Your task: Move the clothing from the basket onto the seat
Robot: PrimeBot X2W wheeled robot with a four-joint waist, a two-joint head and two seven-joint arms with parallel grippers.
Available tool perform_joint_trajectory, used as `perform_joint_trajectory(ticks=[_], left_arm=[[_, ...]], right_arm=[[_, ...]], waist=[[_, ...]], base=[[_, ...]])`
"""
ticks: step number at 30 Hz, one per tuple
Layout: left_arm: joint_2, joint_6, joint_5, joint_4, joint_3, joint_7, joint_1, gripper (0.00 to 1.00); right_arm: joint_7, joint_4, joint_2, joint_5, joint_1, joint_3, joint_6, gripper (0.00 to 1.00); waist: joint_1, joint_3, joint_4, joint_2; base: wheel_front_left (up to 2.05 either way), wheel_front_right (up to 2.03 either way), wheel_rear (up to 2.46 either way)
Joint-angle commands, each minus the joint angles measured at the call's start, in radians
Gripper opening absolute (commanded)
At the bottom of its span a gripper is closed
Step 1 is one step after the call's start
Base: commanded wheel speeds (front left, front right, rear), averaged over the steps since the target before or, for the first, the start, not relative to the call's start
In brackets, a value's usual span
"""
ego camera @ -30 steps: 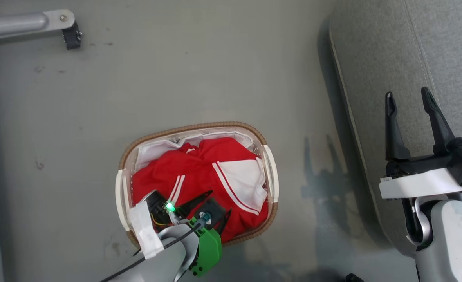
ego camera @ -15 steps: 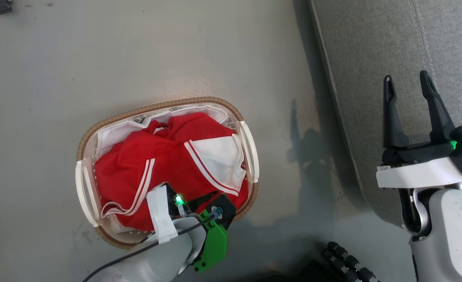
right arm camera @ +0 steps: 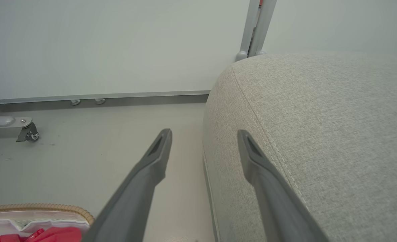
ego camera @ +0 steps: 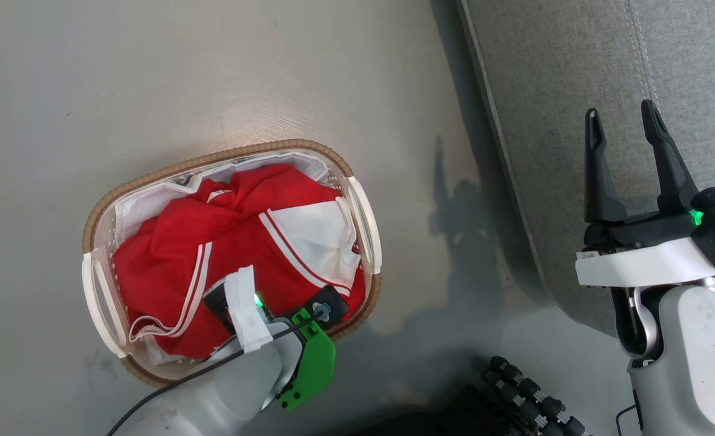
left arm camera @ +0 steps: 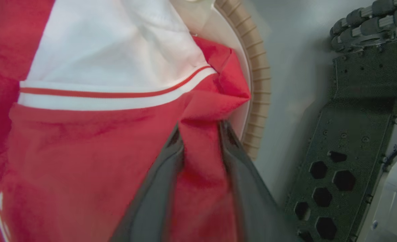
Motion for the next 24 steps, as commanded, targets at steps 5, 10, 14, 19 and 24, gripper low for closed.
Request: perform_joint_trajectory(ticks=[5, 10, 14, 19, 24], left_arm=[[0.012, -0.002, -0.027, 0.016, -0.001, -0.032, -0.024, 0.00], [0.007, -0.002, -0.071, 0.020, 0.002, -0.093, -0.023, 0.00], [0.010, -0.002, -0.096, 0.020, 0.011, -0.158, -0.014, 0.00], [0.027, -0.002, -0.122, -0.004, 0.031, -0.222, -0.006, 0.00], [0.061, 0.014, -0.118, -0.078, 0.060, -0.245, 0.010, 0.00]], right_arm=[[-0.005, 0.011, -0.003, 0.008, -0.009, -0.003, -0.001, 1.00], [-0.005, 0.026, -0.003, -0.001, 0.002, -0.013, -0.001, 1.00], [-0.005, 0.038, -0.003, -0.007, 0.012, -0.023, -0.001, 1.00], [-0.005, 0.055, -0.003, -0.028, 0.030, -0.035, -0.001, 1.00], [-0.005, 0.071, -0.003, -0.053, 0.062, -0.048, -0.001, 1.00]], waist=[[-0.0001, -0.015, 0.003, -0.0001], [-0.0001, -0.056, 0.022, -0.0001], [-0.0001, -0.102, 0.041, -0.0001], [-0.0001, -0.176, 0.075, -0.0001], [-0.0001, -0.264, 0.113, -0.0001]], base=[[0.00, 0.00, 0.00], [0.00, 0.00, 0.00], [0.00, 0.00, 0.00], [0.00, 0.00, 0.00], [0.00, 0.00, 0.00]])
